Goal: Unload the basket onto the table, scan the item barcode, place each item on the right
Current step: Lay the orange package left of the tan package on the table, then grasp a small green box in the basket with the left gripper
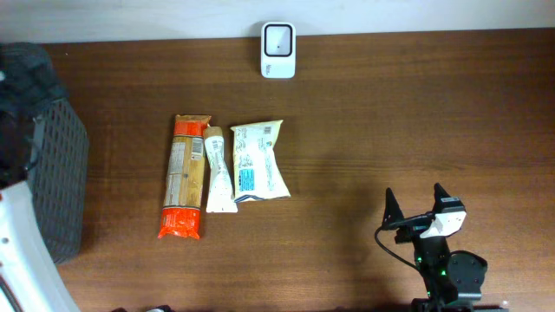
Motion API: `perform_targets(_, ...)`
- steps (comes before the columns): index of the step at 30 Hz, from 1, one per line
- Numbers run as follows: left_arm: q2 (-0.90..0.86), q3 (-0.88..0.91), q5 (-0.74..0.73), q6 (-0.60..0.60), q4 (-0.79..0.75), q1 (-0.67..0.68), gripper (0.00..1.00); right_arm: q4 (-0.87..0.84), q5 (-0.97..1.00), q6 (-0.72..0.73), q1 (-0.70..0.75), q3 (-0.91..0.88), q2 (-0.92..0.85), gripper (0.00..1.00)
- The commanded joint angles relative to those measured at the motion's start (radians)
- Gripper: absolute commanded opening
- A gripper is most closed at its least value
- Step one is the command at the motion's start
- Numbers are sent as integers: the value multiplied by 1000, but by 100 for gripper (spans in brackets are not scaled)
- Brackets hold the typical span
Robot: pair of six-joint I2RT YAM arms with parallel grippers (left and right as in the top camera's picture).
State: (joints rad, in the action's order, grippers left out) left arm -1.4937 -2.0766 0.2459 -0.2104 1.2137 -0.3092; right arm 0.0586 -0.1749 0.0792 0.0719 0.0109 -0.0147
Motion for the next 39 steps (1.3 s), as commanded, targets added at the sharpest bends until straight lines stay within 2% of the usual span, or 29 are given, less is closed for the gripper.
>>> perform_targets(1, -101, 15, 137, -92, 3, -184, 99, 6, 2, 6, -16, -5, 7, 99)
perform_targets(3, -200, 15, 137, -50, 22, -264, 99, 6, 2, 6, -16, -5, 7, 99)
perform_targets(5, -328, 15, 137, 71, 77, -349, 100, 6, 2, 6, -16, -5, 7, 99)
perform_targets(6, -401, 48, 144, 108, 131, -421, 87, 6, 2, 6, -16, -5, 7, 99)
perform_targets(9, -408, 280, 124, 117, 61, -542, 89, 6, 2, 6, -16, -5, 7, 99)
perform_targets(10, -408, 365, 66, 163, 3, -567, 89, 6, 2, 6, -16, -5, 7, 99)
perform_targets(12, -409, 473, 56, 246, -122, -579, 96, 6, 2, 6, -16, -5, 7, 98)
perform_targets(16, -440, 590, 56, 365, -289, -591, 94, 6, 2, 6, -16, -5, 7, 99)
perform_targets(25, -547, 599, 57, 509, -397, -591, 90, 6, 2, 6, -15, -5, 7, 99)
perform_targets(26, -546, 594, 58, 544, -412, -591, 85, 6, 2, 6, -16, -5, 7, 99)
perform_targets(29, -546, 594, 111, 549, -457, -591, 74, 6, 2, 6, -16, -5, 7, 99)
perform_targets(34, -555, 594, 120, 550, -575, -591, 64, 6, 2, 6, -15, -5, 7, 99)
perform_targets(35, -563, 594, 117, 550, -582, -591, 58, 6, 2, 6, -15, -5, 7, 99)
perform_targets(36, -578, 594, 117, 549, -583, -591, 41, 6, 2, 6, -16, -5, 7, 99)
perform_targets(37, -589, 594, 117, 549, -577, -591, 30, 6, 2, 6, -15, -5, 7, 99)
perform_targets(39, -606, 595, 114, 549, -561, -591, 25, 6, 2, 6, -16, -5, 7, 99)
